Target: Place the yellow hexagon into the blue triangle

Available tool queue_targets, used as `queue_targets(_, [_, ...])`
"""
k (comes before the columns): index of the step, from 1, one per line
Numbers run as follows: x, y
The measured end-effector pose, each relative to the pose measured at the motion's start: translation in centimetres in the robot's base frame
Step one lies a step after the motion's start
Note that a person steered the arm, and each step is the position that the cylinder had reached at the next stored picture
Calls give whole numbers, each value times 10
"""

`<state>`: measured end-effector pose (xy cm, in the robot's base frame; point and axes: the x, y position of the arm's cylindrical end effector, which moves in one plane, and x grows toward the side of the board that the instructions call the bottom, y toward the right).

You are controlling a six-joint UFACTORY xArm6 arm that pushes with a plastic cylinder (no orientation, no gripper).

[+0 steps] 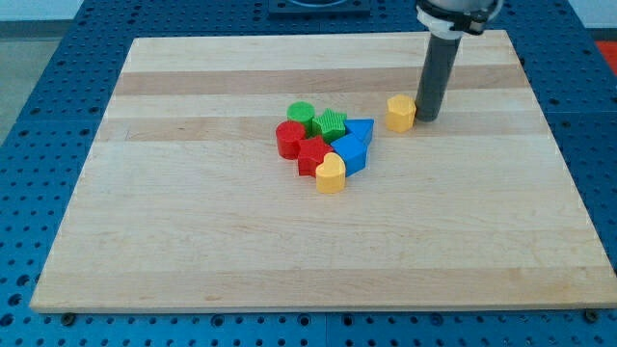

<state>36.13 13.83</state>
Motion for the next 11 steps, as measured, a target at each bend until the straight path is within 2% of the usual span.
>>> queue_targets(1, [-14,-5])
queue_targets(6, [3,-16])
queue_targets(11, [5,-69])
